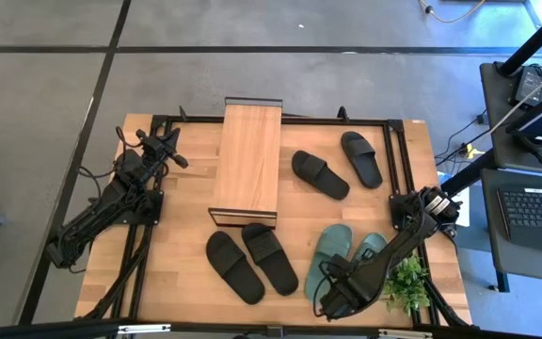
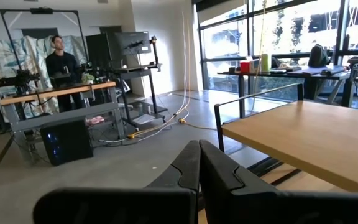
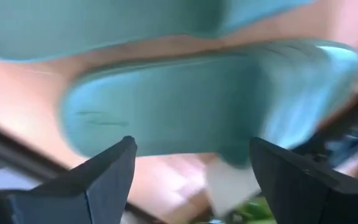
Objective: Pick and place slides into the shelf
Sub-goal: Put the green slide on the shelf
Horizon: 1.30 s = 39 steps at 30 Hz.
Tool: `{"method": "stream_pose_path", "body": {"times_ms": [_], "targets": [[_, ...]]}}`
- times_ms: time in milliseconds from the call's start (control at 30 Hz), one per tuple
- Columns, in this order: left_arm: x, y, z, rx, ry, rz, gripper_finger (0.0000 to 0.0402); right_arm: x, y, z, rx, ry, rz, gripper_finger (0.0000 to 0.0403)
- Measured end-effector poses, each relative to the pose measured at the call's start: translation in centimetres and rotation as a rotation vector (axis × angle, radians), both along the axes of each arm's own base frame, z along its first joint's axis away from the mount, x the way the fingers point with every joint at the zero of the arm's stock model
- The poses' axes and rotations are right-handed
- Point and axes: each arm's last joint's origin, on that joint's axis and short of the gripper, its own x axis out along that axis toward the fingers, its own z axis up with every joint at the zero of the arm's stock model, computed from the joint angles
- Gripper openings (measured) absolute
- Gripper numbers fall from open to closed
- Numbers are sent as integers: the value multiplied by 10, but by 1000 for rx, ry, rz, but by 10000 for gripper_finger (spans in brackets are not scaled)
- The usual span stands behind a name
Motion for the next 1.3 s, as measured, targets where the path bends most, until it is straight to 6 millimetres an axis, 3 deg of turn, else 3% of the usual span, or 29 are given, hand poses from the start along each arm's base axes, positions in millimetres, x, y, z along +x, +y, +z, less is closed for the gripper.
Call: {"method": "stream_pose_path", "body": {"times_ms": [200,533,1000,1300], "targets": [[0,0,0,0,-1,0,0,0,0,0,24,5,77,310],[0,0,0,-1,-1,0,0,-7,-14,2,-110,109,-9,310],[0,0,0,-1,-1,0,0,-30,-33,-44,-192,270,-25,310],[0,0,0,-1,-1,0,0,-33,-36,-55,-189,268,-24,310]]}}
